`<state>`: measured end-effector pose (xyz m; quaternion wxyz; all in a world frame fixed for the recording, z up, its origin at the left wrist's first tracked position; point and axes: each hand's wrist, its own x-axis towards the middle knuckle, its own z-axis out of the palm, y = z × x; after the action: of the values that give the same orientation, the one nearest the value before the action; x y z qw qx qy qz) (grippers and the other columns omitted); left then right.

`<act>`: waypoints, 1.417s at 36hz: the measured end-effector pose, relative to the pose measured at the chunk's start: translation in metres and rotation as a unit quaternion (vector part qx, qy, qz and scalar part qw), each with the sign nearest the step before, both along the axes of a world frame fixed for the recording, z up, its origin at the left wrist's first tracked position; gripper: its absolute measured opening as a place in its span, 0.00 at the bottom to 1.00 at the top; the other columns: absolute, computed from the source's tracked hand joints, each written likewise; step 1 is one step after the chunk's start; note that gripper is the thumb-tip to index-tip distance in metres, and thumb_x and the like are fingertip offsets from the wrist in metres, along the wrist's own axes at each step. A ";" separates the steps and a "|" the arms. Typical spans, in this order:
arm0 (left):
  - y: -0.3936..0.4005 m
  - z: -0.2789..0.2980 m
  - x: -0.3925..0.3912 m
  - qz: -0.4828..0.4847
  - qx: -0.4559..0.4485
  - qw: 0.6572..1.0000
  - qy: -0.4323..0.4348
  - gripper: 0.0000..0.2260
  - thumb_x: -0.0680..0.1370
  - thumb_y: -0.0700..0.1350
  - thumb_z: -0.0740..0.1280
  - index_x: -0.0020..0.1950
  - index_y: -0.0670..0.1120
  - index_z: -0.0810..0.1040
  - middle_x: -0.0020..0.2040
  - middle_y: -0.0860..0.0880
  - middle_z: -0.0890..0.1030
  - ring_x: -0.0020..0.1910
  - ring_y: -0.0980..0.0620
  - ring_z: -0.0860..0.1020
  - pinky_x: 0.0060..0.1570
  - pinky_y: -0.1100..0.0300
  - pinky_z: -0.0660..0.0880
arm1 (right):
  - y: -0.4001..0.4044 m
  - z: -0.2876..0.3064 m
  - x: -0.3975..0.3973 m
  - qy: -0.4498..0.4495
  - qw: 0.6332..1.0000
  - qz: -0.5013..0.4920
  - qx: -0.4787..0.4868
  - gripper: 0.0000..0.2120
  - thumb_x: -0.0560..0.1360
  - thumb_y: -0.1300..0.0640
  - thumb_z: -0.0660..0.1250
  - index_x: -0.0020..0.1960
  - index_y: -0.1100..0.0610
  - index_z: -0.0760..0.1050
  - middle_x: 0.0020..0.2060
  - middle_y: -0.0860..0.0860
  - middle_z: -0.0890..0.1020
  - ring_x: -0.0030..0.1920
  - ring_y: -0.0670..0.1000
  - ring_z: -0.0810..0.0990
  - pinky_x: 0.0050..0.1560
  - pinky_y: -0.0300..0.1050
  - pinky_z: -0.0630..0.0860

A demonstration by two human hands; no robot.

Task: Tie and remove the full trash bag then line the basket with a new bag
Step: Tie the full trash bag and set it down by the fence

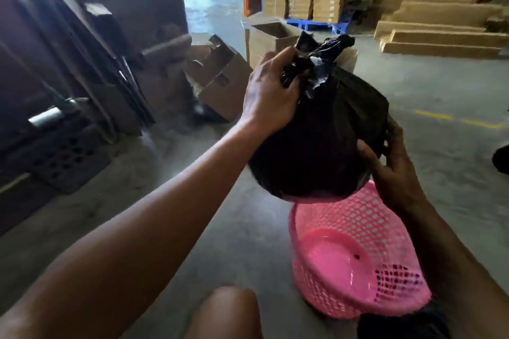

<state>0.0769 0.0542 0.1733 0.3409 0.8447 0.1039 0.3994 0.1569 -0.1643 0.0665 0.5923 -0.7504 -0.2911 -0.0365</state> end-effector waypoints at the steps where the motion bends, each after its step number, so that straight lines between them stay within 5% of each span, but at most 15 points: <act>1: 0.019 -0.001 -0.008 0.018 -0.004 1.000 -0.003 0.10 0.77 0.51 0.69 0.58 0.53 0.82 0.54 0.50 0.79 0.55 0.51 0.77 0.47 0.63 0.69 | 0.022 0.000 -0.003 0.001 1.000 0.016 -0.009 0.42 0.66 0.23 0.65 0.75 0.40 0.62 0.71 0.47 0.75 0.70 0.50 0.76 0.71 0.58 0.72; 6: 0.095 -0.027 -0.051 0.107 -0.050 0.993 -0.029 0.09 0.75 0.51 0.71 0.55 0.52 0.83 0.51 0.50 0.78 0.53 0.48 0.78 0.53 0.54 0.76 | 0.125 -0.013 -0.016 0.075 0.990 0.110 -0.045 0.33 0.62 0.21 0.67 0.64 0.27 0.66 0.66 0.48 0.79 0.64 0.51 0.80 0.65 0.58 0.77; 10: 0.156 -0.057 -0.103 0.181 -0.087 0.980 -0.007 0.06 0.75 0.50 0.71 0.52 0.53 0.82 0.51 0.51 0.77 0.53 0.48 0.78 0.52 0.52 0.78 | 0.210 -0.026 -0.039 0.144 0.959 0.212 -0.124 0.40 0.63 0.30 0.69 0.72 0.41 0.66 0.68 0.55 0.77 0.57 0.44 0.79 0.48 0.43 0.75; 13: 0.190 -0.074 -0.137 0.225 -0.112 0.968 0.005 0.05 0.76 0.51 0.71 0.51 0.53 0.81 0.50 0.51 0.76 0.54 0.49 0.77 0.53 0.51 0.77 | 0.253 -0.026 -0.052 0.189 0.922 0.264 -0.211 0.44 0.59 0.26 0.72 0.72 0.35 0.64 0.64 0.51 0.80 0.61 0.53 0.80 0.53 0.54 0.79; 17: 0.230 -0.086 -0.173 0.270 -0.151 0.951 0.012 0.05 0.77 0.51 0.70 0.51 0.52 0.81 0.51 0.48 0.77 0.53 0.48 0.78 0.51 0.52 0.77 | 0.304 -0.017 -0.068 0.211 0.882 0.318 -0.278 0.32 0.73 0.37 0.70 0.74 0.36 0.63 0.58 0.48 0.82 0.55 0.56 0.84 0.61 0.63 0.79; 21: 0.272 -0.098 -0.208 0.301 -0.182 0.936 0.010 0.05 0.77 0.50 0.71 0.50 0.52 0.82 0.52 0.47 0.78 0.53 0.49 0.79 0.52 0.57 0.75 | 0.358 -0.016 -0.091 0.189 0.849 0.372 -0.324 0.51 0.51 0.22 0.72 0.71 0.33 0.63 0.57 0.48 0.82 0.54 0.56 0.85 0.56 0.59 0.82; 26: 0.331 -0.135 -0.245 0.325 -0.213 0.920 0.043 0.08 0.71 0.59 0.70 0.46 0.58 0.81 0.51 0.50 0.82 0.54 0.50 0.81 0.57 0.50 0.78 | 0.428 -0.053 -0.112 0.165 0.831 0.413 -0.334 0.53 0.49 0.19 0.70 0.71 0.36 0.64 0.57 0.50 0.84 0.56 0.54 0.85 0.58 0.60 0.81; 31: 0.384 -0.183 -0.274 0.343 -0.252 0.901 0.086 0.05 0.73 0.52 0.72 0.48 0.56 0.82 0.54 0.51 0.83 0.55 0.51 0.81 0.60 0.47 0.78 | 0.495 -0.131 -0.139 0.215 0.837 0.418 -0.282 0.29 0.74 0.41 0.71 0.72 0.42 0.66 0.58 0.57 0.84 0.54 0.54 0.86 0.47 0.47 0.81; 35: 0.435 -0.215 -0.289 0.379 -0.258 0.884 0.090 0.04 0.76 0.46 0.72 0.48 0.54 0.82 0.52 0.51 0.84 0.55 0.50 0.81 0.60 0.47 0.78 | 0.556 -0.178 -0.163 0.256 0.825 0.446 -0.235 0.41 0.69 0.37 0.74 0.77 0.41 0.61 0.60 0.58 0.83 0.56 0.55 0.85 0.55 0.54 0.83; 39: 0.483 -0.237 -0.308 0.393 -0.241 0.884 0.083 0.05 0.76 0.41 0.72 0.48 0.51 0.81 0.49 0.50 0.84 0.52 0.50 0.81 0.58 0.52 0.77 | 0.612 -0.197 -0.185 0.257 0.826 0.454 -0.212 0.33 0.79 0.51 0.69 0.79 0.48 0.57 0.67 0.56 0.77 0.65 0.56 0.80 0.64 0.54 0.79; 44: 0.546 -0.253 -0.329 0.438 -0.206 0.872 0.068 0.08 0.75 0.37 0.73 0.46 0.51 0.80 0.42 0.54 0.80 0.47 0.53 0.77 0.48 0.61 0.72 | 0.692 -0.218 -0.204 0.210 0.837 0.451 -0.227 0.44 0.68 0.33 0.69 0.78 0.39 0.54 0.70 0.53 0.77 0.68 0.54 0.78 0.71 0.57 0.73; 46: 0.568 -0.258 -0.337 0.459 -0.179 0.865 0.093 0.06 0.76 0.41 0.73 0.52 0.48 0.83 0.48 0.51 0.82 0.51 0.51 0.78 0.53 0.58 0.72 | 0.715 -0.219 -0.214 0.167 0.847 0.451 -0.227 0.40 0.73 0.34 0.66 0.80 0.38 0.52 0.75 0.53 0.71 0.73 0.55 0.73 0.77 0.53 0.65; 48: 0.585 -0.269 -0.341 0.503 -0.152 0.832 0.177 0.15 0.79 0.50 0.69 0.65 0.50 0.79 0.64 0.46 0.77 0.64 0.46 0.75 0.66 0.54 0.69 | 0.735 -0.224 -0.222 0.116 0.856 0.459 -0.208 0.35 0.79 0.36 0.61 0.81 0.41 0.51 0.80 0.51 0.64 0.78 0.54 0.65 0.76 0.44 0.54; 51: 0.585 -0.295 -0.343 0.537 -0.283 0.747 0.271 0.27 0.79 0.57 0.66 0.77 0.55 0.63 0.78 0.42 0.61 0.75 0.37 0.64 0.75 0.47 0.63 | 0.751 -0.244 -0.234 0.050 0.813 0.525 -0.246 0.36 0.78 0.32 0.59 0.81 0.39 0.51 0.82 0.51 0.58 0.81 0.54 0.57 0.78 0.50 0.54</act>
<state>-0.2665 0.6395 -0.1218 0.2514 0.5871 0.7365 0.2231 -0.0766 0.5868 -0.1777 0.3311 -0.6047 -0.6099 0.3906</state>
